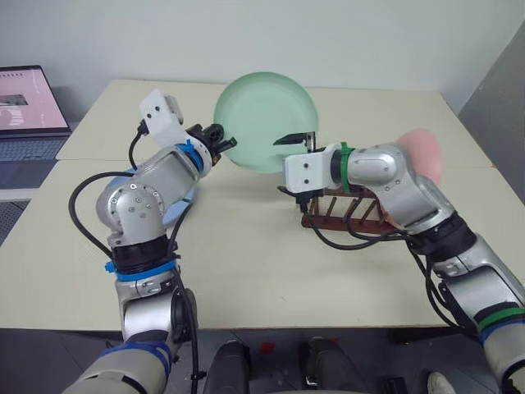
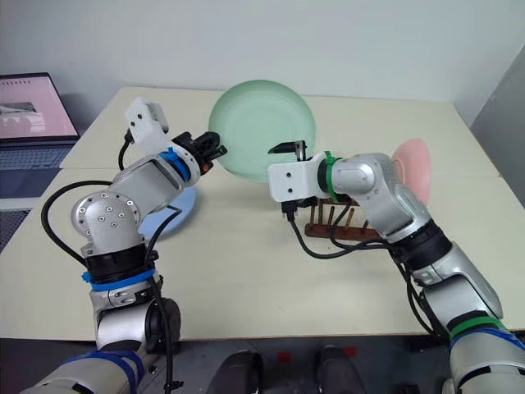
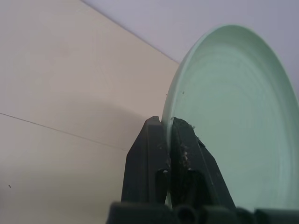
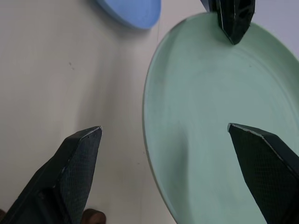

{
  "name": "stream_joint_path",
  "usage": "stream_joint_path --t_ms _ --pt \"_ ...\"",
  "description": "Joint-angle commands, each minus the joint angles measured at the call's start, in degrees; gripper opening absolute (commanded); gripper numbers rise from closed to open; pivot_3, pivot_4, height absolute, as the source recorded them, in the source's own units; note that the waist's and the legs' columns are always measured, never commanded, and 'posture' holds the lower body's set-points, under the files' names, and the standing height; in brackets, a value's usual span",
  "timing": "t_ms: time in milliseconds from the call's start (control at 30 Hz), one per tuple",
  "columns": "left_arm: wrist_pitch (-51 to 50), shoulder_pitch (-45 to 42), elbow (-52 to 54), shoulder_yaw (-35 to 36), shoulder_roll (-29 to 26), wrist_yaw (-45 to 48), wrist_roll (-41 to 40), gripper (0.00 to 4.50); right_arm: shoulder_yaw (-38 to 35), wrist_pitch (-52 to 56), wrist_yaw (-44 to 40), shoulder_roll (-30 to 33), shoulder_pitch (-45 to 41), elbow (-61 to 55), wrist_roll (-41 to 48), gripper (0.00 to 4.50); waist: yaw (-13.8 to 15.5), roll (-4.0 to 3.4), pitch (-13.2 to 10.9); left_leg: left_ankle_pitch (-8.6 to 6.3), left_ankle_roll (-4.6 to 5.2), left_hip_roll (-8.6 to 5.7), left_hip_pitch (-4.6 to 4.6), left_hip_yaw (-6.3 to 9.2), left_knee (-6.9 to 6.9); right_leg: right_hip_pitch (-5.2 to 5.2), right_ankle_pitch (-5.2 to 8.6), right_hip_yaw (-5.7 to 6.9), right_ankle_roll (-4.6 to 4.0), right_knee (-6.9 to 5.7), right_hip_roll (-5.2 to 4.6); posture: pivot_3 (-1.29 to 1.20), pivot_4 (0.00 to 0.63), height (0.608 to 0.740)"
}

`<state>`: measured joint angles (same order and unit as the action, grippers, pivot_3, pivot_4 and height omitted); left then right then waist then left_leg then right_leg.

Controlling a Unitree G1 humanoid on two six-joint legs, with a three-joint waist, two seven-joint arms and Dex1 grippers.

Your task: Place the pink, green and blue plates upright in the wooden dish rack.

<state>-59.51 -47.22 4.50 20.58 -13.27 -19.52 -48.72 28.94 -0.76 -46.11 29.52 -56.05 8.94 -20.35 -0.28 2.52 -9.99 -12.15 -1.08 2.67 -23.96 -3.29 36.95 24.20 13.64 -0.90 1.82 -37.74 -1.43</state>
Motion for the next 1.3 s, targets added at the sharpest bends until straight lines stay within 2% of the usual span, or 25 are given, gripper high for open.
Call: stream_joint_path --t_ms 33,300,400,500,633,767,867,1000,1167,1300 --pt "0.04 -2.43 0.85 0.27 0.05 0.54 0.40 0.00 0.01 -3.89 3.93 -1.19 -2.43 2.32 -4.44 4.01 0.01 0.00 0.00 0.00 0.00 0.00 -0.01 0.00 0.00 0.00 0.00 0.00 0.00 0.00 0.00 0.00 0.150 0.733" --pt "-1.90 -2.65 0.97 0.65 0.67 0.25 0.40 0.00 -0.40 -8.02 6.54 -3.26 -2.00 5.92 -8.86 0.98 -0.01 0.00 0.00 0.00 -0.03 -0.01 0.00 0.02 0.01 -0.01 0.00 0.02 0.00 -0.05 -0.03 0.00 0.150 0.733" --pt "-3.02 -2.45 0.98 0.64 0.26 0.83 0.49 0.00 -0.95 -8.74 6.68 -3.66 -1.77 6.18 -9.31 0.07 -0.04 0.00 0.00 0.00 -0.03 0.00 0.02 0.02 0.02 -0.01 -0.01 0.03 0.00 -0.07 -0.02 0.00 0.150 0.733" --pt "-4.64 -1.43 1.94 0.92 -0.98 4.39 -1.26 0.00 -1.84 -9.18 6.32 -3.43 -1.73 5.91 -9.36 0.01 -0.04 -0.01 -0.01 0.01 -0.04 0.00 0.02 0.02 0.02 -0.01 -0.01 0.04 0.00 -0.10 -0.02 0.00 0.150 0.733" --pt "-6.70 1.51 4.71 2.12 -6.74 14.10 -4.86 1.05 -3.38 -9.49 6.10 -2.21 -1.45 4.42 -8.98 0.00 -0.22 -0.02 -0.01 0.01 -0.05 0.00 0.03 0.03 0.01 -0.01 0.00 0.04 0.00 -0.10 -0.02 0.00 0.150 0.733" --pt "-4.21 5.44 6.51 6.50 -18.76 30.49 -8.51 2.20 -6.89 -9.59 7.25 -0.66 -0.08 1.20 -7.43 0.00 -0.90 -0.04 -0.04 0.01 -0.09 0.03 0.02 0.06 -0.02 0.06 0.00 0.02 -0.02 -0.13 -0.03 0.00 0.150 0.733" --pt "5.03 9.78 7.91 3.82 -27.00 44.00 -2.93 3.09 -11.77 -7.38 6.53 0.46 2.82 -3.66 -2.89 0.00 -1.33 -0.05 -0.04 -0.01 -0.13 0.03 0.02 0.05 -0.05 0.06 0.07 0.08 -0.13 -0.14 -0.04 0.00 0.150 0.733" --pt "14.41 14.17 11.06 -4.53 -30.12 54.94 3.51 3.09 -19.25 4.09 2.27 -0.07 7.02 -14.27 7.45 0.00 -0.68 -0.07 -0.06 -0.02 -0.13 0.04 0.06 0.02 -0.07 -0.04 0.12 0.16 -0.20 -0.15 -0.21 0.00 0.150 0.733" --pt "26.69 17.52 15.86 -16.60 -29.92 66.39 12.20 3.09 -33.05 38.31 -1.26 -1.82 12.12 -35.94 31.18 0.00 0.01 -0.07 -0.06 -0.02 -0.12 0.12 0.02 -0.03 0.00 -0.04 0.12 0.09 -0.20 -0.13 -0.34 0.00 0.150 0.733" --pt "35.12 16.27 14.78 -22.65 -28.13 72.62 17.37 3.09 -46.22 58.48 2.87 -2.95 14.14 -45.09 46.19 0.00 0.24 -0.08 -0.06 -0.03 -0.10 0.12 0.03 -0.04 -0.01 -0.04 0.29 0.13 -0.50 -0.11 -0.36 0.00 0.150 0.733"
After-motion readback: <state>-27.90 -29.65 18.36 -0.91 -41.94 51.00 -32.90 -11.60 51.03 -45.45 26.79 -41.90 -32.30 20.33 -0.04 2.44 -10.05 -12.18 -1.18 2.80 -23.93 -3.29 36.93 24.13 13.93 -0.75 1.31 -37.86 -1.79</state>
